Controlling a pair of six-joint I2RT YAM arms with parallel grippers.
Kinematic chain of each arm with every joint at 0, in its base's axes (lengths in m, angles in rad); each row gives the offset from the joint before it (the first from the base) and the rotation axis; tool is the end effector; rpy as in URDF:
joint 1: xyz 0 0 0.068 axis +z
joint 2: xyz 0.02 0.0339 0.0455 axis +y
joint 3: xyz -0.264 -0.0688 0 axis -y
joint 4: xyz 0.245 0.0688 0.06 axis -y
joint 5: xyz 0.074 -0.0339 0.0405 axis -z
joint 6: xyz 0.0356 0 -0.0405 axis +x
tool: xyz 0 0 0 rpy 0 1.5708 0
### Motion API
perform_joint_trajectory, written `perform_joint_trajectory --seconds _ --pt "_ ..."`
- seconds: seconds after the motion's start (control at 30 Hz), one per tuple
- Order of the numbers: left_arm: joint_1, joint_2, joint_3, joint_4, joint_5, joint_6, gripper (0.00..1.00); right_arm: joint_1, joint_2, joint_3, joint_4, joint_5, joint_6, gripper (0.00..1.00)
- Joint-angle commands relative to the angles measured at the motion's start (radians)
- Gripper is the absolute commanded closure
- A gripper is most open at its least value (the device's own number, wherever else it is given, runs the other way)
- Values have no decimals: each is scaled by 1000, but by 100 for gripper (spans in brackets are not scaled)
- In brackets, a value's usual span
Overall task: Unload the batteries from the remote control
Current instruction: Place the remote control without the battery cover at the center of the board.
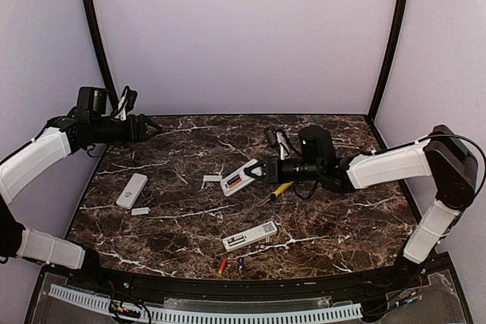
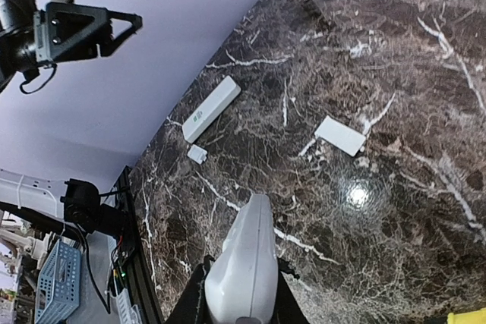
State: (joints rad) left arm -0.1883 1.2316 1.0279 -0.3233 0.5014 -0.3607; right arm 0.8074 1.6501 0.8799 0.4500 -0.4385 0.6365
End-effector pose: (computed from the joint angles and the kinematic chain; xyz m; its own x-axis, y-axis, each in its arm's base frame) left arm 0.2671 -0.0683 0.3187 -0.6642 -0.1885 -0.7234 0.3611 0.7664 -0.5312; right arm 0.2375 0.2701 0.2157 -0.7294 0.0161 -0.6839 -0.6208 0.4044 0.6716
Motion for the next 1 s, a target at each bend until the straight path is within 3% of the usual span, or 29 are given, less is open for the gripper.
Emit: perform_joint_trajectory --seconds 0.0,0.1,0.5,0.97 --pt "7 -98 13 -41 -183 145 31 26 81 46 55 -53 43 100" --pt "7 -144 -33 17 -265 177 30 43 127 64 70 -77 58 100" --pt "7 -150 -36 1 -303 250 28 75 280 146 51 -75 95 97" --pt "7 -131 -39 9 -246 236 28 74 270 129 4 21 89 61"
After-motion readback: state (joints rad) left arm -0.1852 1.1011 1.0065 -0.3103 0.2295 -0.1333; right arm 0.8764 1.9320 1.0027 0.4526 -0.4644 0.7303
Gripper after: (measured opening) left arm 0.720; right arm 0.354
